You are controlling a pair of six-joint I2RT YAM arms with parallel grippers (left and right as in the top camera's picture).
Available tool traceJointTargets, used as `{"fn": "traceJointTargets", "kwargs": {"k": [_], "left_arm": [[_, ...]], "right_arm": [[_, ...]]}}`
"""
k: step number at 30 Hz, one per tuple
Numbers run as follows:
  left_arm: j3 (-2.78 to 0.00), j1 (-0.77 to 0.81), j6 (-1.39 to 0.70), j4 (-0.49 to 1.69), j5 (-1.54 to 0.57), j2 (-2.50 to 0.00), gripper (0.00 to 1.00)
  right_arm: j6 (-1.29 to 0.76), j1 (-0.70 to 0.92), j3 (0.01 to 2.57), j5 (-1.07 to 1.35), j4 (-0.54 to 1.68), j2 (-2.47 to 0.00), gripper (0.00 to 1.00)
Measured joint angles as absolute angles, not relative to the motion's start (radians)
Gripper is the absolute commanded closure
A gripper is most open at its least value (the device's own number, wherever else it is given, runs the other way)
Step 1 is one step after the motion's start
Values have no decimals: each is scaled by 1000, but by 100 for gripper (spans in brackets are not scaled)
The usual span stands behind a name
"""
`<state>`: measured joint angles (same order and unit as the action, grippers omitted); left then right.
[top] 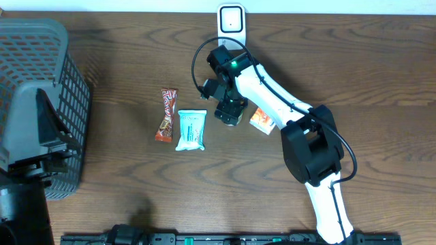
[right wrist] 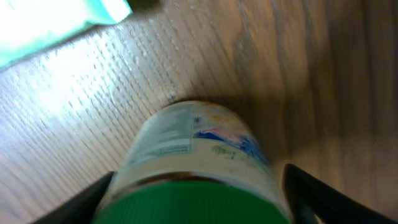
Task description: Scan the item barcode
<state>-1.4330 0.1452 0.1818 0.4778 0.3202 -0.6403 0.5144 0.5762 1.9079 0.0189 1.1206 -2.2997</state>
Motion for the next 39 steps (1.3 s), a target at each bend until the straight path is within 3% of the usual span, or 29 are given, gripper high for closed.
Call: {"fn": "traceJointTargets", "kwargs": {"k": [3, 9, 15, 18, 20, 25, 32, 39], "left_arm": [[-1433, 145, 182, 478, 320, -640, 2], [-1433, 145, 182, 477, 320, -640, 2], [-1433, 145, 182, 477, 320, -640, 2], [-1433, 145, 183, 477, 320, -640, 2], [-1433, 145, 184, 477, 320, -640, 2], [-1433, 145, 184, 476, 320, -640, 2], [-1433, 145, 184, 476, 320, -640, 2], [-1433, 145, 184, 475, 320, -640, 2]], "right_arm": [[437, 577, 1908, 1, 1125, -2300, 34], [230, 576, 1908, -17, 1140, -2300, 36], [-165, 576, 1908, -10, 1155, -2300, 36], [-360, 576, 1908, 9, 1138, -2300, 25], [-502, 576, 1908, 44, 1106, -2300, 1], [-745, 577, 1908, 117, 1061, -2300, 1], [-823, 582, 1924, 145, 1208, -2299, 1], [-603, 576, 1989, 158, 1292, -2225, 1]]}}
